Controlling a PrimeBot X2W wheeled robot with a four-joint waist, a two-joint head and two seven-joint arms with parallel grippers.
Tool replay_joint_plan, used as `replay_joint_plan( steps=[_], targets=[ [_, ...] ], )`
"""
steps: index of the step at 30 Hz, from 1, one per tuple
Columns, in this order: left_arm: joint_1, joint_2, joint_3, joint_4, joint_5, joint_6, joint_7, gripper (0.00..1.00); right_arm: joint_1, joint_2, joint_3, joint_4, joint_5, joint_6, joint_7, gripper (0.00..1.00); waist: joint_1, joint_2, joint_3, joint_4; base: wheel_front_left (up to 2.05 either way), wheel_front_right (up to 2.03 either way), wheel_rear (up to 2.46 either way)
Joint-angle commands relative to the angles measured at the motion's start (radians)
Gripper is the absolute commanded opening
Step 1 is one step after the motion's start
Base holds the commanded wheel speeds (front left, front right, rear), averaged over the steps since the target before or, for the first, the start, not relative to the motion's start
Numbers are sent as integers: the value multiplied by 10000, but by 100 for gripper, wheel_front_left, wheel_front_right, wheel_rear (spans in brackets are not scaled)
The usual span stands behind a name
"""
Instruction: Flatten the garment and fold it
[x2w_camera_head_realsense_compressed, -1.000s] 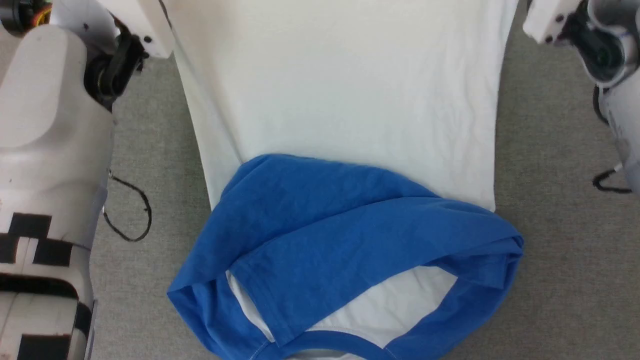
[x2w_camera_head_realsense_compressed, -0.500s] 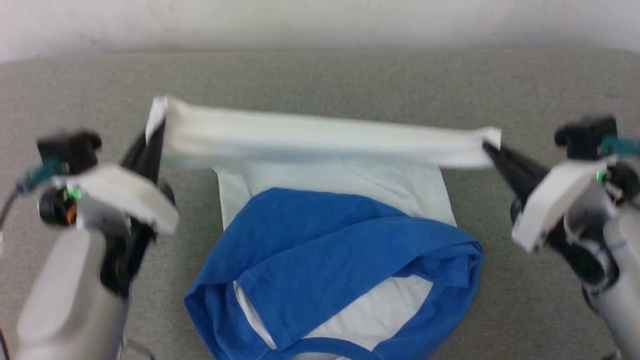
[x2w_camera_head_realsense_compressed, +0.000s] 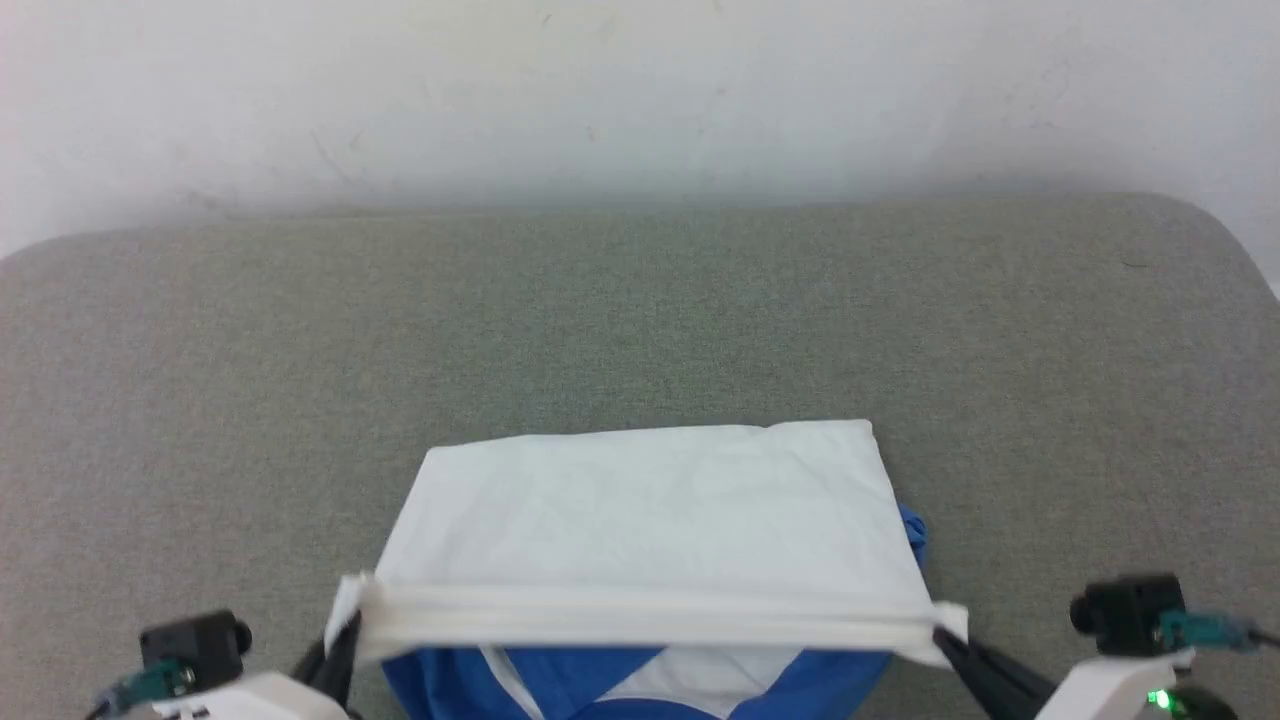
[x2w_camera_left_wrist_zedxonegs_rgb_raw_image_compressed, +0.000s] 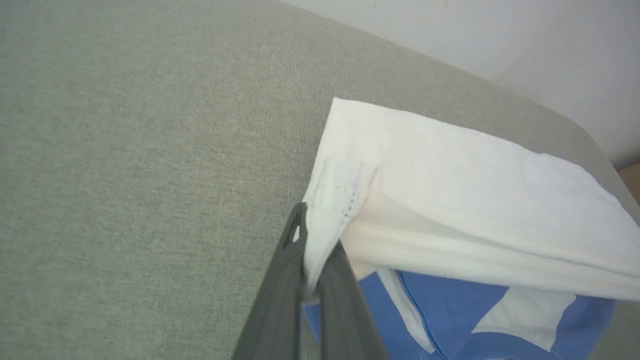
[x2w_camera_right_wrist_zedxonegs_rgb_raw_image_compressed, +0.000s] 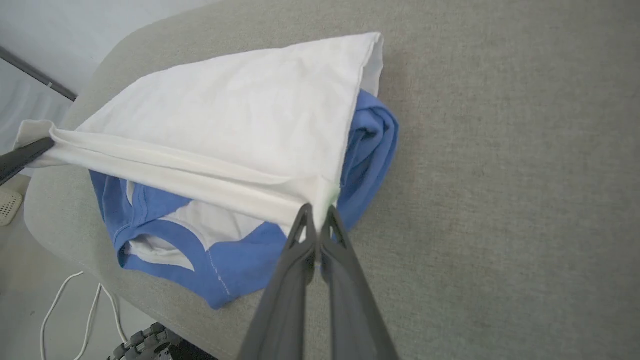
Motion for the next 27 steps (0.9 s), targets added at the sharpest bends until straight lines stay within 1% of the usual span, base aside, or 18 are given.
replay_joint_plan(
  steps=[1, 3, 6, 7, 8, 9, 10, 12, 15, 20, 23, 25, 27],
  targets=[
    [322, -35, -36, 3, -122, 147, 131, 0, 391, 286, -251, -5, -221, -19, 112, 0, 3, 0, 5, 12, 0, 0, 0],
    [594, -116, -134, 145, -199, 210, 228, 0, 793, 654, -479, 163, -381, -19, 141, 0, 3, 0, 10, 31, 0, 0, 0],
    [767, -290, -300, 559, -371, 122, 306, 0, 1158, 1067, -534, 612, -657, -19, 127, 0, 3, 0, 52, 41, 0, 0, 0],
    [756, -434, -307, 751, -537, 31, 281, 14, 1242, 1147, -511, 818, -780, -19, 89, 11, 3, 0, 61, 57, 0, 0, 0],
    [740, -465, -374, 966, -558, -42, 292, 46, 1305, 1256, -472, 1028, -794, -19, 56, 42, 3, 0, 64, 54, 0, 0, 0],
    [740, -465, -374, 966, -558, -42, 292, 46, 1305, 1256, -472, 1028, -794, -19, 56, 42, 3, 0, 64, 54, 0, 0, 0],
    [713, -527, -426, 1155, -591, -91, 289, 100, 1349, 1287, -431, 1227, -882, -19, 5, 100, 3, 0, 58, 54, 0, 0, 0],
    [643, -645, -403, 1488, -658, -187, 117, 100, 1447, 1336, -320, 1480, -1021, -19, -100, 100, 3, 0, 26, 47, 0, 0, 0],
    [520, -745, -186, 1713, -481, -176, -605, 100, 1618, 1428, -272, 1431, -956, -19, -341, 100, 3, 0, -65, 15, 0, 0, 0],
    [233, -768, 295, 1734, 197, -102, -2417, 100, 1893, 1310, -462, 437, -763, -19, -765, 100, 3, 0, -258, -18, 0, 0, 0],
    [53, -782, 439, 1741, 600, -141, -3341, 100, 1910, 1222, -866, -349, -642, -19, -868, 100, 3, 0, -385, -2, 0, 0, 0],
    [-103, -792, 470, 1666, 983, -188, -3694, 100, 1781, 1224, -1300, -651, -554, -19, -818, 100, 3, 0, -431, 36, 0, 0, 0],
    [-240, -868, 481, 1487, 1411, -230, -3872, 100, 1543, 1077, -1695, -672, -713, -19, -612, 100, 3, 0, -450, 92, 0, 0, 0]
  ],
)
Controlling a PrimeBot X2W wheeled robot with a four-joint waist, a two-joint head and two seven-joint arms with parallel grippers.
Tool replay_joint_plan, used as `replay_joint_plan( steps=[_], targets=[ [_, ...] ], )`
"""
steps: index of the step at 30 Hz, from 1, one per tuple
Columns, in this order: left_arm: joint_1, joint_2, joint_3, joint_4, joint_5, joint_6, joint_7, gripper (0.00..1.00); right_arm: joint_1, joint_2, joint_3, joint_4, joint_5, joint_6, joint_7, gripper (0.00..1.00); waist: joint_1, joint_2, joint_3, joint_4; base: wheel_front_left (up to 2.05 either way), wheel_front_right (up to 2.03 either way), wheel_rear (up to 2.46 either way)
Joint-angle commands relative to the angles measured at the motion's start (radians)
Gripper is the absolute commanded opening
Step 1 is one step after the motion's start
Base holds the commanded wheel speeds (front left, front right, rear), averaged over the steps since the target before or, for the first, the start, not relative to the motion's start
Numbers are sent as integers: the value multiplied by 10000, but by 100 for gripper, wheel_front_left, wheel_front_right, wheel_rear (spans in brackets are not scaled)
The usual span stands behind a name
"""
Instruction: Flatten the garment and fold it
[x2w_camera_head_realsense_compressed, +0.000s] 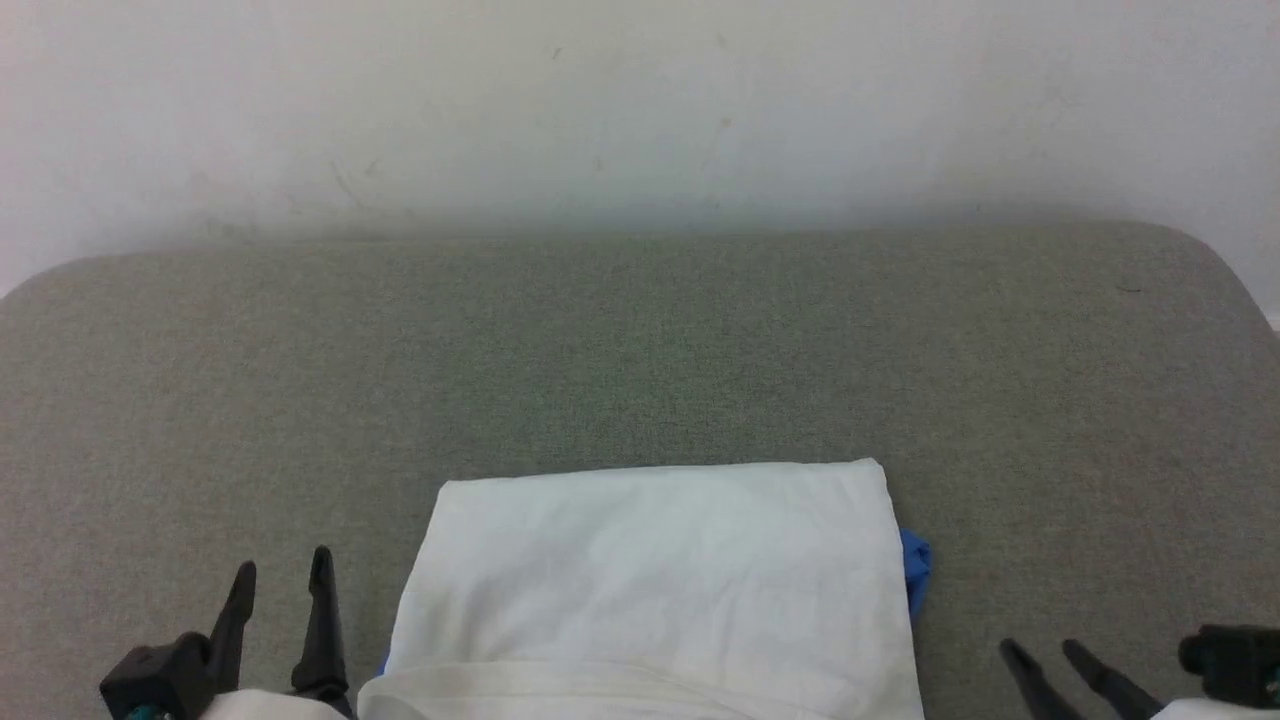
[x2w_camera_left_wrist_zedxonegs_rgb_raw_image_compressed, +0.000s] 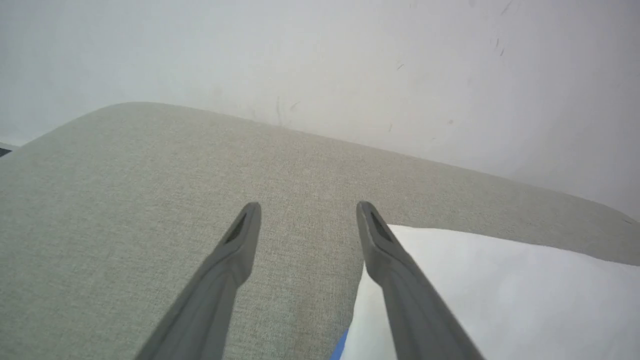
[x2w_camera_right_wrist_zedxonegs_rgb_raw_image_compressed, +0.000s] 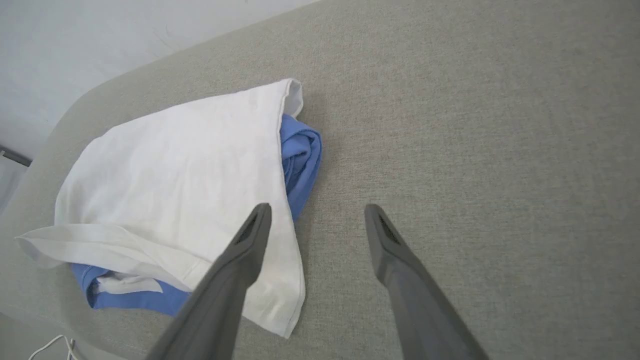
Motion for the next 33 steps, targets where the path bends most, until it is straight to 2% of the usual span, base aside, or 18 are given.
replay_joint_plan(
  steps=[1, 6, 12, 17, 26, 27, 29, 30, 33],
  targets=[
    [-192, -74, 38, -122, 245, -73, -75, 100, -287, -16, -140, 40, 52, -7, 73, 100, 1, 0, 16, 58, 0, 0, 0],
    [-553, -458, 290, -836, 1570, -459, -126, 100, -1418, -427, -567, 1198, 281, -7, 799, 100, 1, 0, 240, 351, 0, 0, 0],
    [-702, -1124, 403, -1203, 2686, -1078, -129, 100, -2624, -760, 247, 2393, 624, -7, 1550, 100, 1, 0, 530, 887, 0, 0, 0],
    [-788, -1590, 471, -1121, 3183, -1456, -130, 100, -3424, -753, 1007, 3289, 657, -7, 1874, 100, 1, 0, 608, 1177, 0, 0, 0],
    [-964, -2049, 706, -1038, 3918, -1998, -131, 100, -4432, -260, 1874, 6226, 701, -7, 2470, 100, 1, 0, 606, 1381, 0, 0, 0],
    [-961, -2081, 743, -1014, 3976, -2039, -131, 100, -4461, -226, 2051, 6463, 761, -7, 2633, 52, 1, 0, 587, 1389, 0, 0, 0],
    [-945, -2145, 816, -981, 4074, -2117, -131, 100, -4515, -137, 2282, 6815, 969, -7, 2912, 10, 1, 0, 555, 1388, 0, 0, 0],
    [-930, -2173, 850, -962, 4123, -2149, -131, 100, -4547, -126, 2388, 6909, 1018, -7, 2988, 0, 1, 0, 524, 1380, 0, 0, 0],
    [-843, -2243, 967, -896, 4240, -2221, -131, 100, -4696, -172, 2531, 6846, 1140, -7, 2741, 0, 1, 0, 419, 1311, 0, 0, 0]
  ],
)
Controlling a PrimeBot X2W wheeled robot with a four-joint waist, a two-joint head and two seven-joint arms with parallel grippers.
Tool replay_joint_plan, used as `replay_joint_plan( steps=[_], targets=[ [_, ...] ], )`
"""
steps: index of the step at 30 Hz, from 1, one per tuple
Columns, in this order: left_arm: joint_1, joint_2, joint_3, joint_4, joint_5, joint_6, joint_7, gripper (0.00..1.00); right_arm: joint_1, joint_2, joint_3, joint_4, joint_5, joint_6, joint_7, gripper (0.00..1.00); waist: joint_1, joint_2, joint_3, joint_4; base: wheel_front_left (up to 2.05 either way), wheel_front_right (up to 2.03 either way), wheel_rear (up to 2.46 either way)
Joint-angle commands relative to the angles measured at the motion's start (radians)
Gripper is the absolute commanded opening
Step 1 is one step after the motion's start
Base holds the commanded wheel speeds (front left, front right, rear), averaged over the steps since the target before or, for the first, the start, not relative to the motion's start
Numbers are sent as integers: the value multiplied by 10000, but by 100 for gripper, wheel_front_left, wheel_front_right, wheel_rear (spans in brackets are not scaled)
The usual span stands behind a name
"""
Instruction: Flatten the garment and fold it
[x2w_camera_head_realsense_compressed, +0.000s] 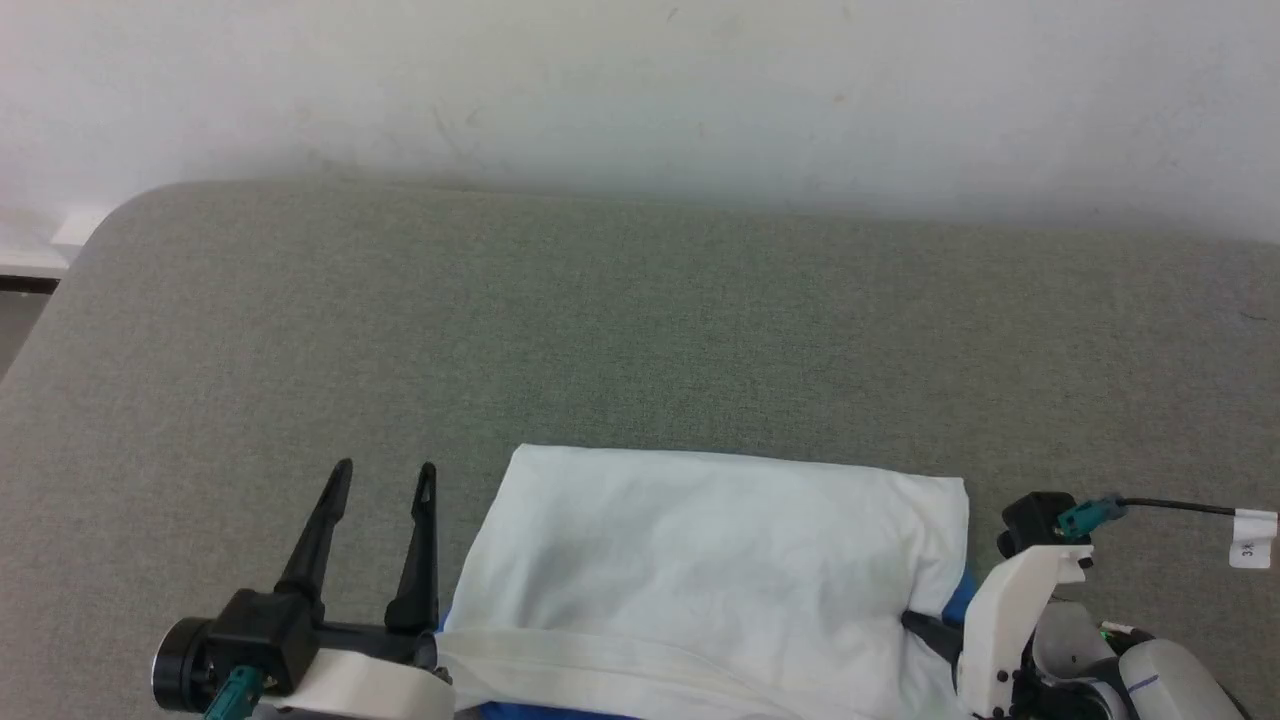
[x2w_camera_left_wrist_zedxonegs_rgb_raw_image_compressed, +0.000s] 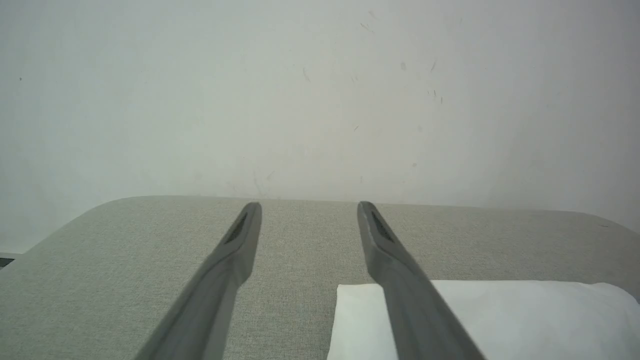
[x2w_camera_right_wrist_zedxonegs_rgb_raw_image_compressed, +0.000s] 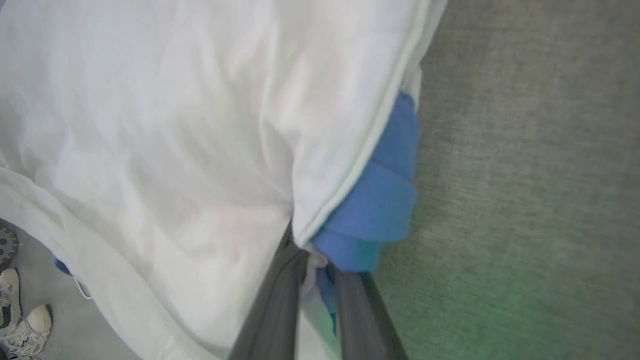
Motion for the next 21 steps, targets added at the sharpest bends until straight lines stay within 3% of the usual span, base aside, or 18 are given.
replay_joint_plan(
  steps=[1, 10, 18, 21],
  targets=[
    [15, -55, 92, 49, 95, -53, -47, 100, 321, 241, 356, 287, 74, 6, 11, 0, -1, 0, -90, -74, 0, 0, 0],
    [244, -123, 351, 95, 352, -217, -47, 100, 871, -391, -681, -1450, 133, 6, -1365, 0, -1, 0, -292, -441, 0, 0, 0],
    [321, -239, 408, 131, 453, -367, -47, 100, 2037, -595, -2664, -2606, -467, 6, -1083, 0, -1, 0, -333, -708, 0, 0, 0],
    [345, -284, 435, 141, 483, -403, -47, 100, 2187, -407, -2964, -3208, -631, 6, -705, 0, -1, 0, -350, -780, 0, 0, 0]
  ],
)
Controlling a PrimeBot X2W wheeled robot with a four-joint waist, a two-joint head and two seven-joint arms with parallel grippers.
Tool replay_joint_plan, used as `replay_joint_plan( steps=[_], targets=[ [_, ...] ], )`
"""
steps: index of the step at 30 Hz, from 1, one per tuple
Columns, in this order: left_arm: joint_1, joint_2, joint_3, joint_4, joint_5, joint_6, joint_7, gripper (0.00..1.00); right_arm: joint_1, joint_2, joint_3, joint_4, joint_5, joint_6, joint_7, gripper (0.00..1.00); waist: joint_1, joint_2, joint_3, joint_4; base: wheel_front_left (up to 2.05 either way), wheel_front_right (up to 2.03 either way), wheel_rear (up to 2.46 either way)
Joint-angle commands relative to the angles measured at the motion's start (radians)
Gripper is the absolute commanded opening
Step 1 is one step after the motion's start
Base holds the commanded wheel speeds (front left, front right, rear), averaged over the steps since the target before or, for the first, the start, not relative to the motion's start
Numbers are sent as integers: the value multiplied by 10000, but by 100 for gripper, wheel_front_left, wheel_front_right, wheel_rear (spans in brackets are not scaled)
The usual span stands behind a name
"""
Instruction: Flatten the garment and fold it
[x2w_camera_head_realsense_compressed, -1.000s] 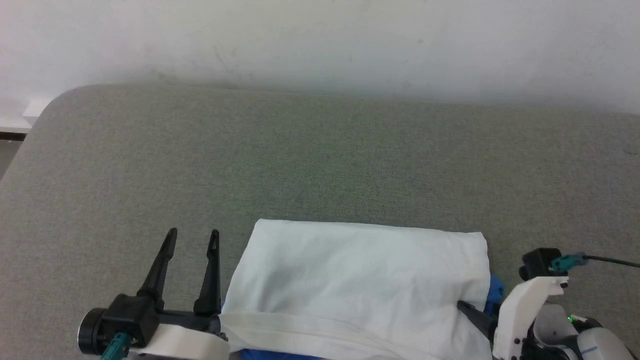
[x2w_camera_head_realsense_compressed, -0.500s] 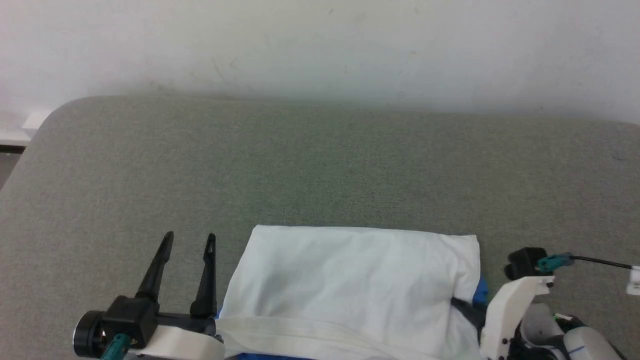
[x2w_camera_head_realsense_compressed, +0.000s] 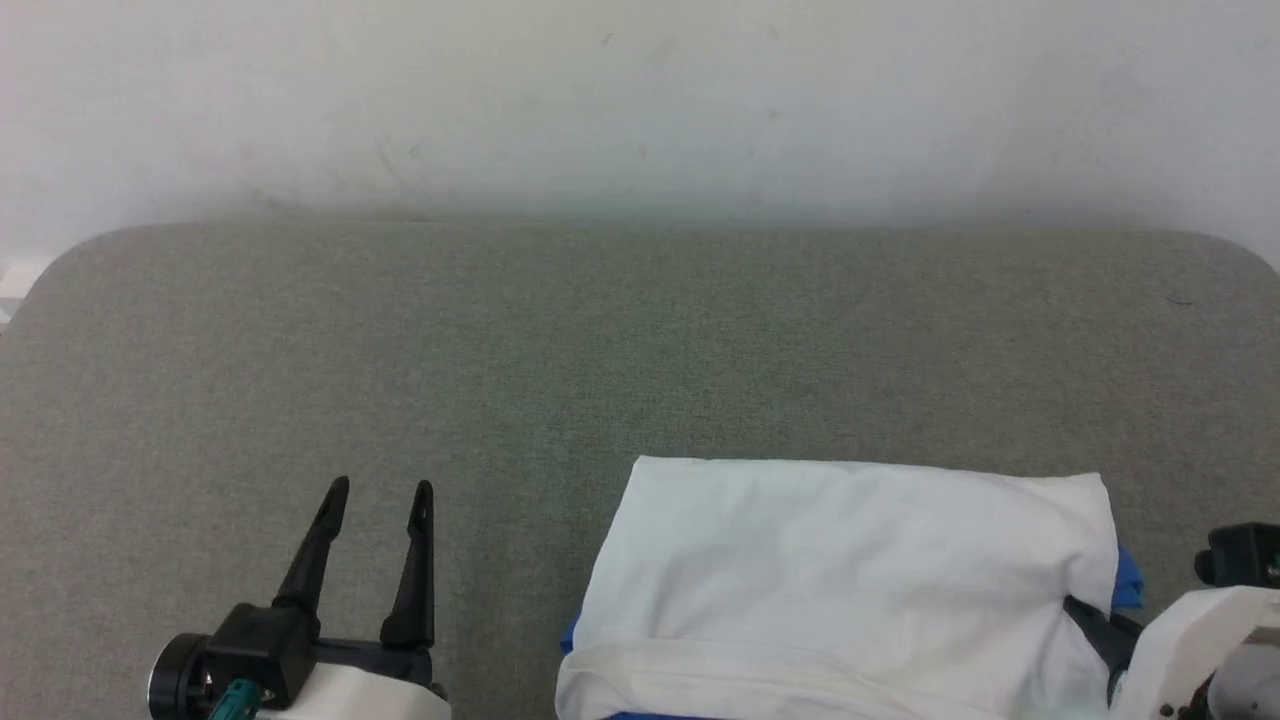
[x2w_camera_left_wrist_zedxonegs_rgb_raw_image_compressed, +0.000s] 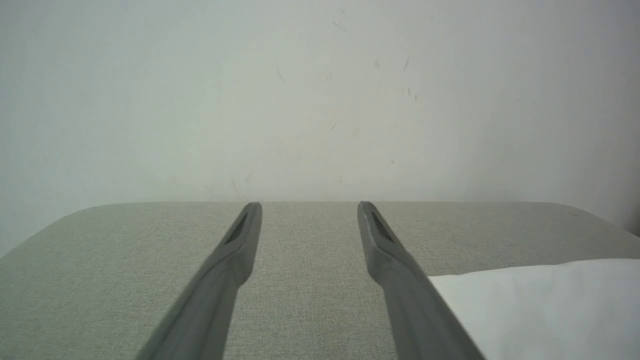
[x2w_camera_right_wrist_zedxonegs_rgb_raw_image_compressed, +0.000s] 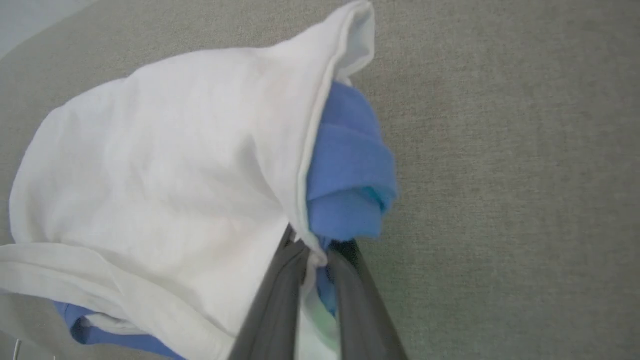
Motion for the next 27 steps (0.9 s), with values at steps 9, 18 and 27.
replay_joint_plan(
  steps=[9, 18, 27],
  targets=[
    [-25, -122, 106, -52, 223, -185, -47, 100, -689, 1119, 1704, -1473, 401, -7, 1436, 0, 0, 0, 87, -102, 0, 0, 0],
    [-398, -247, -52, 116, 291, -333, -47, 100, -2474, 1959, 3907, 346, 1785, -7, 185, 0, 0, 0, 266, 385, 0, 0, 0],
    [-786, -421, -187, 231, 261, -423, -47, 100, -4150, 1972, 6289, 3087, 3275, -7, -2276, 73, 0, 0, 611, 865, 0, 0, 0]
  ],
)
